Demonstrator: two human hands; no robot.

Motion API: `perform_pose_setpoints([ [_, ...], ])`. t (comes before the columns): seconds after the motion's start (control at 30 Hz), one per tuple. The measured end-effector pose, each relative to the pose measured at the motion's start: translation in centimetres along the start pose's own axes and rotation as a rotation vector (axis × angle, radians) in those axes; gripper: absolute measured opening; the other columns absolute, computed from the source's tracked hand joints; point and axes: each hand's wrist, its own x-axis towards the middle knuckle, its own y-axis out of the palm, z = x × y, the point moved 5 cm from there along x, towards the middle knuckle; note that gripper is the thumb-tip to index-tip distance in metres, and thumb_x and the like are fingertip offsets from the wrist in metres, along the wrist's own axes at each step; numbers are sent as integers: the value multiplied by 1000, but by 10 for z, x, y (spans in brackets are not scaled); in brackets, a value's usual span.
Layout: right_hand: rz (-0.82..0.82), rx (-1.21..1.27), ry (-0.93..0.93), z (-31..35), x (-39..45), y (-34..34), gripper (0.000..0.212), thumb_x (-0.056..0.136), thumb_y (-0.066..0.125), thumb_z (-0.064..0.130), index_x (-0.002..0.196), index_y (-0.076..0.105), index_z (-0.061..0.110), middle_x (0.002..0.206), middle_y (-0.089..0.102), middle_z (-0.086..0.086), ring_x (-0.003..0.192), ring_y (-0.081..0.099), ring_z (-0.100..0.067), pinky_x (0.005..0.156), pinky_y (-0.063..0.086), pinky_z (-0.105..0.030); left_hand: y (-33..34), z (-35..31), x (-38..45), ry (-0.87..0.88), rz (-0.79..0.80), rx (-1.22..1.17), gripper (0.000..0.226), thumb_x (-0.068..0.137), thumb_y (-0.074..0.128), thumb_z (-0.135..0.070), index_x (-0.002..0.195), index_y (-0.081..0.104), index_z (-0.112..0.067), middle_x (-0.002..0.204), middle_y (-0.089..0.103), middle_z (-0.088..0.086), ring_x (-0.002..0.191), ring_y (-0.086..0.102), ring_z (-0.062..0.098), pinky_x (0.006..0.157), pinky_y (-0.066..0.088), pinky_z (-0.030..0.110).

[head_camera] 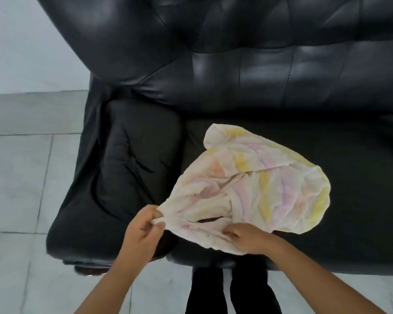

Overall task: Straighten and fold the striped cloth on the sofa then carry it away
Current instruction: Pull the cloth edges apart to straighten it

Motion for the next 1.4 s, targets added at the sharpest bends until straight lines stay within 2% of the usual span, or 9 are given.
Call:
perform_pose_setpoints([
  [0.13,48,45,8,10,9,42,31,94,31,11,114,54,8,114,61,-8,112,52,-21,74,36,-19,-8,33,-14,-216,-77,-217,26,55,46,-36,58,45,-11,61,46,-2,62,41,16,58,33,28],
  [0.3,-701,-132,-236,37,22,-3,37,76,36,8,96,68,5,100,72,-13,102,49,-10,86,45,-16,-11,61,-28,-327,-83,-372,18,52,48,-31,53,41,-15,52,42,-6,53,36,10,44,31,15],
  [0.47,129,-367,-285,98,81,28,37,93,38,15,127,50,19,136,51,-5,124,45,-24,105,35,-35,-31,73,-28,-212,-59,-289,13,56,41,-35,49,39,-25,56,38,-4,54,34,9,47,29,17],
  [0.57,300,-540,-87,89,110,50,46,93,42,26,138,35,17,147,34,-10,134,32,-31,111,26,-42,-49,72,-28,-175,-115,-272,17,58,41,-35,52,38,-20,59,38,3,55,35,14,48,31,22],
  [0.77,-155,-607,397,41,116,20,75,89,48,35,145,4,13,152,12,-21,138,19,-41,108,32,-49,-88,51,-32,-109,-200,-244,17,58,40,-35,53,40,-19,57,39,-3,54,35,14,47,31,25],
  [0.97,-508,-302,580,-9,56,-62,34,96,29,14,118,53,3,122,59,-16,113,55,-30,89,45,-32,-97,39,-11,9,-216,3,16,63,35,-35,58,36,-20,61,41,-5,54,36,2,48,31,10],
  [1.17,-936,546,580,-67,-66,-155,33,87,39,-3,117,52,-6,104,54,-28,93,54,-38,66,47,-37,-36,16,22,165,70,278,10,64,29,-37,62,32,-28,68,40,-18,67,41,-10,60,35,4],
  [1.27,-959,924,494,-75,-104,-152,46,88,45,1,133,37,9,130,46,-22,113,50,-37,77,49,-41,-11,3,31,165,140,196,8,63,31,-36,58,31,-29,77,45,-32,67,42,-8,60,35,5],
  [1.4,-879,227,490,-47,-92,-108,60,81,66,24,129,40,-1,131,48,-23,120,45,-37,99,40,-40,-3,-5,30,118,163,71,13,60,34,-36,55,34,-24,76,47,-30,63,43,-7,58,35,4],
])
